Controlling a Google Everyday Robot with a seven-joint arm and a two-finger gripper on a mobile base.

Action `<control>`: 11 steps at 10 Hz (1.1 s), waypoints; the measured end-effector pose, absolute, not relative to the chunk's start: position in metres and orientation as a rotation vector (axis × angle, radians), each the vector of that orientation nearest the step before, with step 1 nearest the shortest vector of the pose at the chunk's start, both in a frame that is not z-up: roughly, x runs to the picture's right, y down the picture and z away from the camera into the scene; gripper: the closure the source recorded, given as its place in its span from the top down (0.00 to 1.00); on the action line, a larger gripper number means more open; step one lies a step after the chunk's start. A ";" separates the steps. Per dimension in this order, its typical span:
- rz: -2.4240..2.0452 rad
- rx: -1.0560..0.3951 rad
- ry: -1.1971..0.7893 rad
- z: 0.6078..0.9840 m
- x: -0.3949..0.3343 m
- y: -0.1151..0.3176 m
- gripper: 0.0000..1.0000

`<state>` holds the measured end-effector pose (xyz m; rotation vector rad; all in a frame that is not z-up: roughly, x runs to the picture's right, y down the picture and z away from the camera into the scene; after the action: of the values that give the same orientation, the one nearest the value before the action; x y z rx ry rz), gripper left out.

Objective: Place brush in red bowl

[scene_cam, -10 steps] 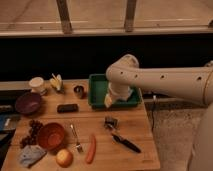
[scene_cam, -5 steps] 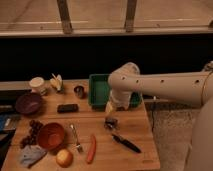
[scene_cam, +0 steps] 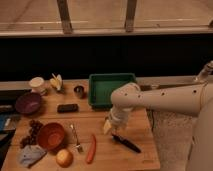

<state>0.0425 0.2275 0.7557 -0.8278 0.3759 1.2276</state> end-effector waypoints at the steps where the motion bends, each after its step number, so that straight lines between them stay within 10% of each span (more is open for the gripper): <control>1: 1.230 -0.839 0.382 0.759 0.041 0.232 0.62; 11: 1.196 -0.798 0.541 0.802 0.075 0.240 0.57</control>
<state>0.0750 0.2405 0.8018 -0.7980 0.5406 1.1960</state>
